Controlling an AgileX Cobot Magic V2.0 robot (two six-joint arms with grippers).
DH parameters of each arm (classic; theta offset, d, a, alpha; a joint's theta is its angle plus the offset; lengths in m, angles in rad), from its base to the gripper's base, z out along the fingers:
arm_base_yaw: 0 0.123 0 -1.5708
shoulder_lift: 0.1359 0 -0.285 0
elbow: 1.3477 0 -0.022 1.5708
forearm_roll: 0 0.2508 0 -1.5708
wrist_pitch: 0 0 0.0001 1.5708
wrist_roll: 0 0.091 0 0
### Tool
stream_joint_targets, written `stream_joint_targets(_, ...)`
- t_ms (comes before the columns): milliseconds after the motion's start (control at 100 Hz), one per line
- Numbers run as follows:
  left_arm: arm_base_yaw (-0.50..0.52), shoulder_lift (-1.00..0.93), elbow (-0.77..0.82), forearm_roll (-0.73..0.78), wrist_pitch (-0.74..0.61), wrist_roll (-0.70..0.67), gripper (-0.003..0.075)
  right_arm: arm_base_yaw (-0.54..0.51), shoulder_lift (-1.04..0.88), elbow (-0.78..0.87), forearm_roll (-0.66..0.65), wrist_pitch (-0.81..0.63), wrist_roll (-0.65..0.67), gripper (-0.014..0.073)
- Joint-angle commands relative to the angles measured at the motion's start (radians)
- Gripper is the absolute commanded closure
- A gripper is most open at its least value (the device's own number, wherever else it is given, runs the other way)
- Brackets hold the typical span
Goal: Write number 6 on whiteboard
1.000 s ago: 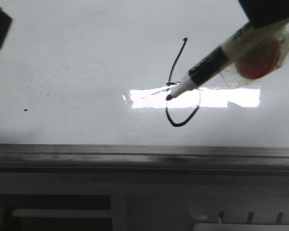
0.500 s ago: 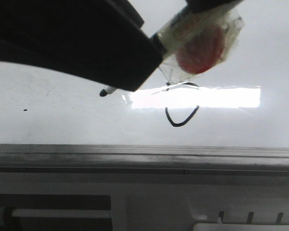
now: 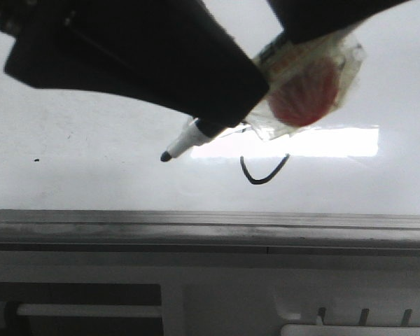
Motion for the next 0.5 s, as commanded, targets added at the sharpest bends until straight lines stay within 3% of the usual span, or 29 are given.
stream_joint_targets(0, -0.004, 0.002, -0.031, -0.029, -0.049, -0.011, 0.0615, 0.001, -0.006, -0.037, 0.03, -0.078, -0.01, 0.065)
stream_joint_targets(80, -0.004, 0.015, -0.031, -0.029, -0.049, -0.011, 0.0631, 0.001, -0.006, -0.037, 0.03, -0.078, -0.01, 0.065)
stream_joint_targets(220, -0.004, 0.022, -0.031, -0.034, -0.052, -0.011, 0.0736, 0.001, -0.006, -0.037, 0.03, -0.077, -0.01, 0.065)
stream_joint_targets(290, -0.004, 0.023, -0.031, -0.034, -0.044, -0.011, 0.0727, 0.001, -0.006, -0.037, 0.03, -0.077, -0.01, 0.065)
stream_joint_targets(360, -0.004, 0.023, -0.031, -0.034, -0.032, -0.011, 0.0663, 0.001, -0.006, -0.037, 0.03, -0.077, -0.01, 0.065)
stream_joint_targets(490, -0.004, 0.023, -0.031, -0.034, -0.027, -0.011, 0.0423, 0.001, -0.006, -0.037, 0.03, -0.077, -0.01, 0.065)
